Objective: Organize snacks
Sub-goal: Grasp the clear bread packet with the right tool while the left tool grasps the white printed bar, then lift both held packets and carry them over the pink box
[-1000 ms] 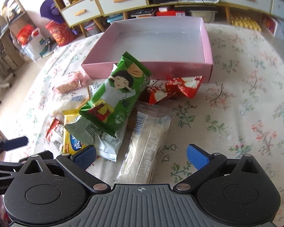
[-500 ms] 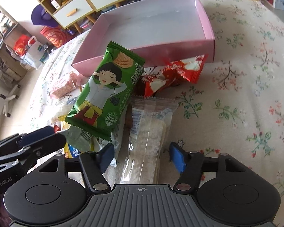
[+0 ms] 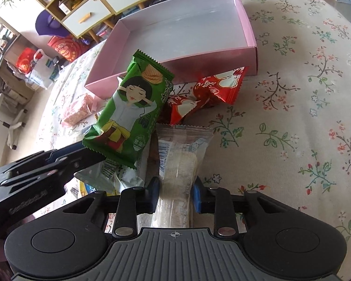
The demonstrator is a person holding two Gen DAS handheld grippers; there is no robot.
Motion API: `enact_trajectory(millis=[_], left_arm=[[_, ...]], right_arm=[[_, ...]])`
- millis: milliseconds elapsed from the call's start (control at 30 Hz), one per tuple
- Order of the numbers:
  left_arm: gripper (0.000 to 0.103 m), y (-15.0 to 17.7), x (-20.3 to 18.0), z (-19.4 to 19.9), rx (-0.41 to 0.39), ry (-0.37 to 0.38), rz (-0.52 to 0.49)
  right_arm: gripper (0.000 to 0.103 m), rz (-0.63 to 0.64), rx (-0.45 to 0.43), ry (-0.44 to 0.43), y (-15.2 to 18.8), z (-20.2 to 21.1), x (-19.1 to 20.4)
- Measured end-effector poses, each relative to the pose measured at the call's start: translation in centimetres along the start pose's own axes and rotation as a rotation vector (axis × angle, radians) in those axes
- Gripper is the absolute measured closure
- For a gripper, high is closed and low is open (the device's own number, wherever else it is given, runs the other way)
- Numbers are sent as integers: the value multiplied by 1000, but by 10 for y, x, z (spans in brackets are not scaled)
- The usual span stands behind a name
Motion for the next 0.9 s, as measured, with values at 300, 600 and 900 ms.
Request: enact_trajectory(millis=[300, 600, 900], left_arm=[[79, -2, 2, -7, 40, -4, 57], [81, -1, 10, 5, 43, 0, 111], [81, -2, 16, 14, 44, 1, 144]], right_arm=[[79, -3, -16, -5, -2, 10, -2], [80, -18, -44, -16, -3, 23, -4], [80, -42, -98, -31, -10, 42, -7]])
Point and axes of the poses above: each gripper's, at about its wrist camera, not at the fingertips, and z roughly against the way its jaws point, x to its left, y to its underside, the point moved 2 cm from there along -z, roughly the way its jaws point, and after that the axes turned 7 degrees about -y, right-handed, at the moved point
